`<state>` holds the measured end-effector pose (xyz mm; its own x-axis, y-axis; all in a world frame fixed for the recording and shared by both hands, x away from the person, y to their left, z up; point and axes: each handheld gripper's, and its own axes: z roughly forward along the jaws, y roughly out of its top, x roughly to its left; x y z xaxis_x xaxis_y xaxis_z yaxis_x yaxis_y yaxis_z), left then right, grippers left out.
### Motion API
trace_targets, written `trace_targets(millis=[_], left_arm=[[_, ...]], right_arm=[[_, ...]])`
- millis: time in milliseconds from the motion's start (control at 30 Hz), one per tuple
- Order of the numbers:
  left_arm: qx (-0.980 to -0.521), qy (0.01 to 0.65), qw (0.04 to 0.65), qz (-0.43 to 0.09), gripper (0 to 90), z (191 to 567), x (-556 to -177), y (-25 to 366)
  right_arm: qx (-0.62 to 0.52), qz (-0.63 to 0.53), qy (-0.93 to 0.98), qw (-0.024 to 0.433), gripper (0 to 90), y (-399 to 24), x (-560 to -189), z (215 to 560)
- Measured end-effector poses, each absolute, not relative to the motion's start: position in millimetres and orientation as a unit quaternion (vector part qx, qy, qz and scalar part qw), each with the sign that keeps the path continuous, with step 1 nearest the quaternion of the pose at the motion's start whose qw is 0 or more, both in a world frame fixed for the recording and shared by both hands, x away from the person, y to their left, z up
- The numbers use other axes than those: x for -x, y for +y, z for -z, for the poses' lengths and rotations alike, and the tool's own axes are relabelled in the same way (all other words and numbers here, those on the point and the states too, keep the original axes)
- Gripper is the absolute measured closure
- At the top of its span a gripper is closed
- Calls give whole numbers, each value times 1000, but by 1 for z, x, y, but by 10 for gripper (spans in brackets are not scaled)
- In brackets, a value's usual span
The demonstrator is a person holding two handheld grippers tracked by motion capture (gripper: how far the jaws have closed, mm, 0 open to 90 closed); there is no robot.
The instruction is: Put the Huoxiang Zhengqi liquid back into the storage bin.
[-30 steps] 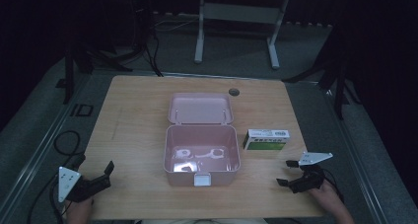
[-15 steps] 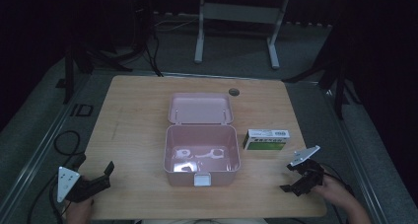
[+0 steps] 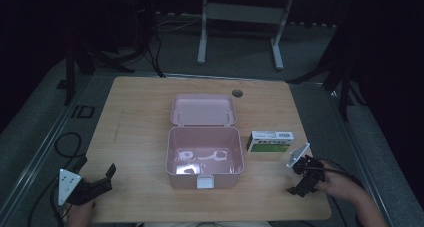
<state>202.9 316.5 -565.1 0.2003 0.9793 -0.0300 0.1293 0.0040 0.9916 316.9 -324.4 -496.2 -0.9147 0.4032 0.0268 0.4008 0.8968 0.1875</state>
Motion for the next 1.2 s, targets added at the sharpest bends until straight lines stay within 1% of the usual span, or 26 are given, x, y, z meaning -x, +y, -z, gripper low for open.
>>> trace_targets(millis=[100, 300, 533, 733, 800, 933, 1067, 1200], left_arm=[[-575, 482, 520, -409, 2, 565, -203, 317], [-574, 481, 521, -409, 2, 565, -203, 317], [-575, 481, 520, -409, 2, 565, -203, 317], [-575, 480, 521, -408, 2, 565, -203, 317], [-575, 481, 521, -408, 2, 565, -203, 317], [-576, 480, 522, -407, 2, 565, -203, 317], [-576, 480, 522, -406, 2, 565, -203, 317], [-577, 480, 523, -405, 2, 565, -203, 317]], right_arm=[[-187, -68, 980, -29, 100, -316, -317, 491], [-169, -39, 984, -49, 100, -309, -321, 485], [-163, -21, 985, -43, 100, -304, -325, 479], [-134, -3, 990, -37, 99, -298, -320, 481], [-141, 4, 989, -46, 100, -296, -321, 483], [-125, 19, 991, -42, 101, -292, -319, 484], [-120, 17, 991, -53, 100, -289, -317, 484], [-108, 5, 993, -45, 104, -286, -316, 481]])
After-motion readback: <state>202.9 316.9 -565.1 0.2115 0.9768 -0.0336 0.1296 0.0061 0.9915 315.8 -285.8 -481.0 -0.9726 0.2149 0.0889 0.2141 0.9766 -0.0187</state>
